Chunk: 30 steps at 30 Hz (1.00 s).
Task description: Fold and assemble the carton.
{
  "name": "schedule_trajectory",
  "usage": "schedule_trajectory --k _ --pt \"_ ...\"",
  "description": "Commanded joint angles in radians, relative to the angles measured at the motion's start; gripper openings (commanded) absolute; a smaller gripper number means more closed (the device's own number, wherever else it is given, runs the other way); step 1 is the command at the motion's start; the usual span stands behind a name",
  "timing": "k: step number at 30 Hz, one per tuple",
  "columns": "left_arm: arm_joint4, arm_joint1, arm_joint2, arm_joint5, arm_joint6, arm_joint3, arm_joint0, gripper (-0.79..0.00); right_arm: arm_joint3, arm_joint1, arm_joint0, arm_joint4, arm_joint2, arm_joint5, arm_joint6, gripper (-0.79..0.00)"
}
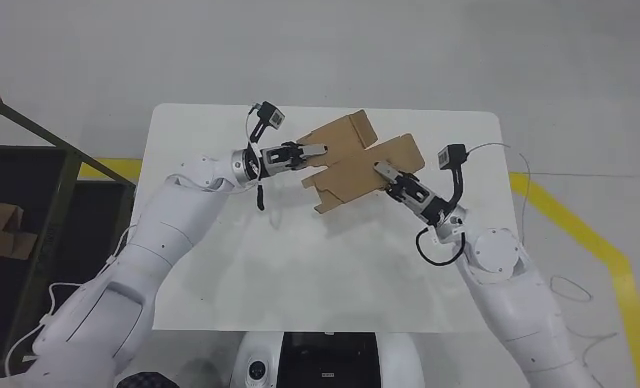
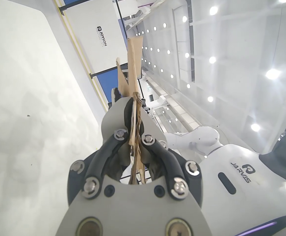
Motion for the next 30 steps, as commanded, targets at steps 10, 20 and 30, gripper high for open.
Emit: schedule_trajectory --k 10,20,30 --pt "0.097 0.032 -0.058 0.116 -0.194 0.057 -0.045 -0.785 0.154 0.017 0.106 0.004 0.048 -0.108 0.297 0.000" --pt "0.109 0.051 -0.083 0.142 -0.220 -0.026 0.000 -0.785 0.406 -0.012 0.301 0.148 -0.088 -0.199 0.601 0.000" --pt "0.131 0.060 -0.085 0.152 -0.230 -0.051 0.007 -0.785 0.499 -0.027 0.376 0.214 -0.139 -0.248 0.688 -0.095"
